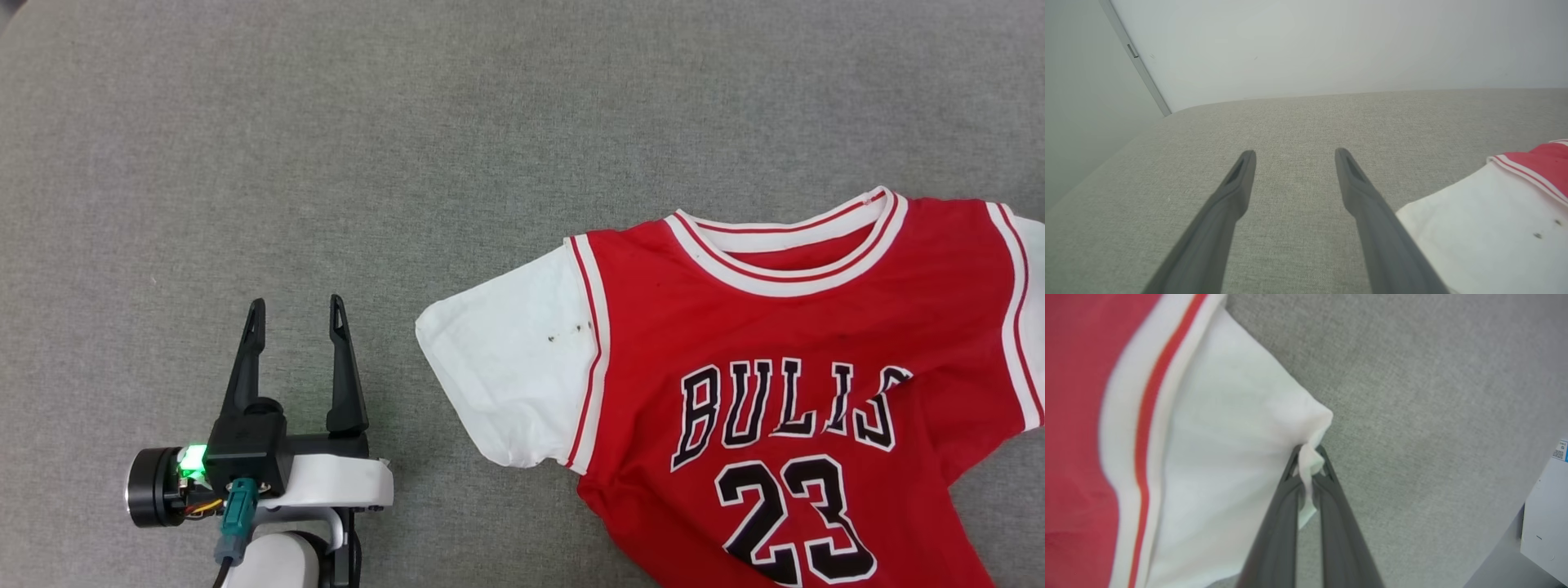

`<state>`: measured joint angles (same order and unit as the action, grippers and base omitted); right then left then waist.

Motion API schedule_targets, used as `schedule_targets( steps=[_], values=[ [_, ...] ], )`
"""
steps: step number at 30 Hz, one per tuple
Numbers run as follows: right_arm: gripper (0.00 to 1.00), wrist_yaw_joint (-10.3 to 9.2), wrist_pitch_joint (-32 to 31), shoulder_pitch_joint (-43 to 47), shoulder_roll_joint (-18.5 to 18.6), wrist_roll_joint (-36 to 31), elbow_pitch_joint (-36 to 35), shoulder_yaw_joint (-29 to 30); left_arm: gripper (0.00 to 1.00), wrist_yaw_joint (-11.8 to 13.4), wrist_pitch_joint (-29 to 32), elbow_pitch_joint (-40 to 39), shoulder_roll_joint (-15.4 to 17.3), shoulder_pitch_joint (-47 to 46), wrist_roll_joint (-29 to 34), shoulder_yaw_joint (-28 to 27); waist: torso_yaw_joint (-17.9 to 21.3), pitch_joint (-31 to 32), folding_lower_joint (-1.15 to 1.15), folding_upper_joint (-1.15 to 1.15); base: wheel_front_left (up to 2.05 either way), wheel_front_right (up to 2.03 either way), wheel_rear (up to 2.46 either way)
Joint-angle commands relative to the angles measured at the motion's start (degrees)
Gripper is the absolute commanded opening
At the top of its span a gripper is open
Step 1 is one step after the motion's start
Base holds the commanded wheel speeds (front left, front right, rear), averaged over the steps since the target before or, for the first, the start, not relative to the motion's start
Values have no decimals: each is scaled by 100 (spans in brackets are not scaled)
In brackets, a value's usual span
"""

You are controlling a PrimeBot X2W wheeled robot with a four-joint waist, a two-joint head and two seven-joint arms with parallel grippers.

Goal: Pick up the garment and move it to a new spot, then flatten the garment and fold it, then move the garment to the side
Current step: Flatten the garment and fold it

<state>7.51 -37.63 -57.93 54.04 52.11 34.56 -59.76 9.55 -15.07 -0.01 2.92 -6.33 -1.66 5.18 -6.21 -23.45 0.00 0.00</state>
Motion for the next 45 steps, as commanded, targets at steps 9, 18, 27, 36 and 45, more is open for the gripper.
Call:
schedule_targets(
  steps=[9, 18, 27, 36, 45],
  values=[
    [100, -4, 1594, 291, -220, -723, -116, 533, 100, -16, -14, 100, 103, 195, 89, -127, 197, 725, 0, 0, 0, 0, 0],
    [100, -4, 3721, 968, -599, -1623, -482, 2074, 100, -150, -14, 17, 437, 201, 11, -386, 494, 1212, 0, 0, 0, 0, 0],
    [100, -5, 5179, 2929, -2342, -3755, -1795, 4868, 100, -579, 127, 203, 1091, -240, -96, -624, 837, 1433, 0, 0, 0, 0, 0],
    [100, -4, 5250, 4881, -4125, -4680, -3530, 6156, 100, -1428, 1660, 393, 1795, -1585, -233, -220, 901, 1430, 0, 0, 0, 0, 0],
    [100, -4, 5269, 5596, -4618, -4797, -3866, 6056, 100, -1681, 4249, 566, 2670, -2854, -1530, 1537, 1009, 1335, 0, 0, 0, 0, 0]
  ],
)
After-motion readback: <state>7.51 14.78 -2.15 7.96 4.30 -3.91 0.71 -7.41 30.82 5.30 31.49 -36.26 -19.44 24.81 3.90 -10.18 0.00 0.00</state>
